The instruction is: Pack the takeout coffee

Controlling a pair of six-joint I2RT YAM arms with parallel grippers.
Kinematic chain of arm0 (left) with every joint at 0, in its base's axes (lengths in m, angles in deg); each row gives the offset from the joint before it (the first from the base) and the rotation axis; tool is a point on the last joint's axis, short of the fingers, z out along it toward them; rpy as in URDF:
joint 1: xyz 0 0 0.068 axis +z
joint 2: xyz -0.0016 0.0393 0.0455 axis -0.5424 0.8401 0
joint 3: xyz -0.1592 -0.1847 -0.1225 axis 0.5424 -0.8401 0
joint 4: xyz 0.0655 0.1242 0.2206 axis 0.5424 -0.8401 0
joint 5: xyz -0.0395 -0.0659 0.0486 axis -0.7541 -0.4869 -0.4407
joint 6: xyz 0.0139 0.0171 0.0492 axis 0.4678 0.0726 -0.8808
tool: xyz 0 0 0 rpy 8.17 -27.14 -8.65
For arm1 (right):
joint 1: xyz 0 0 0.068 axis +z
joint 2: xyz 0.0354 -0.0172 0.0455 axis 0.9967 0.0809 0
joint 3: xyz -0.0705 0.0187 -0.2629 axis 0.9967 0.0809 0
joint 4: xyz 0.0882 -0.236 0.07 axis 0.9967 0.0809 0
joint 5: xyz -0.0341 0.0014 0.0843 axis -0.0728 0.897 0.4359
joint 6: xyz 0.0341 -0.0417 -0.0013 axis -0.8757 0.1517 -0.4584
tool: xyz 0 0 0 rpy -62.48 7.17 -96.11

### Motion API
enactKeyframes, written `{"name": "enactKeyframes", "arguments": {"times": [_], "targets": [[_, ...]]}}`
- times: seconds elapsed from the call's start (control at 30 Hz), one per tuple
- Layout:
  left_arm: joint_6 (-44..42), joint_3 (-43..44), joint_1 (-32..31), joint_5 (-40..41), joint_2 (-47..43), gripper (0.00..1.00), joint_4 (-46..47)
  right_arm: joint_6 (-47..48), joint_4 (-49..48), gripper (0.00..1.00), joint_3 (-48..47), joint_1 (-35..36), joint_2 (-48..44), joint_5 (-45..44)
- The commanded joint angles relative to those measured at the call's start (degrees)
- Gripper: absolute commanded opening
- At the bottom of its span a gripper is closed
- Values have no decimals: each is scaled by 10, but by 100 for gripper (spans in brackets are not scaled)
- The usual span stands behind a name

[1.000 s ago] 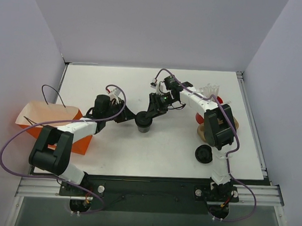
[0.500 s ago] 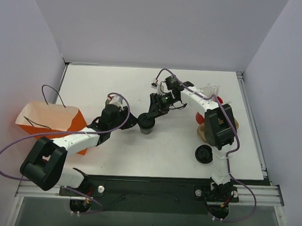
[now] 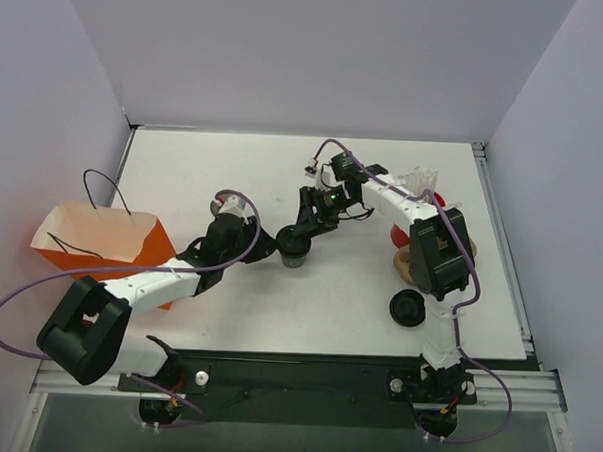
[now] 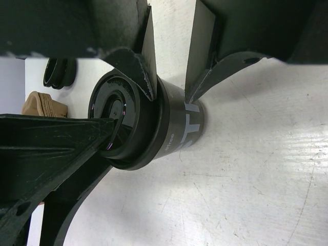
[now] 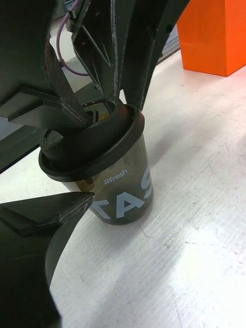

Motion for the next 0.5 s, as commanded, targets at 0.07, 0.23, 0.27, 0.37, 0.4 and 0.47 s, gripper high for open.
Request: {"name": "enactKeyframes", "arguments": {"times": [0.07, 0.23, 0.27, 0.37, 0.4, 0.47], "targets": [[-1, -28, -36, -12, 21, 38, -122, -34, -17, 49, 42, 16, -24, -82], [-1, -21, -39, -14, 15, 38, -116, -33, -43, 40, 71, 20, -35, -70], [-4, -16, -38, -18, 14, 38, -119, -29, -44, 38, 74, 20, -33, -69], [-34, 22, -16, -43, 9, 40, -145, -10, -43, 33, 74, 20, -28, -57], [-53, 33, -8, -53, 8, 41, -152, -4, -44, 33, 74, 21, -27, -49], [-76, 62, 9, -90, 8, 44, -161, 10, -42, 31, 74, 20, -25, -42]]}}
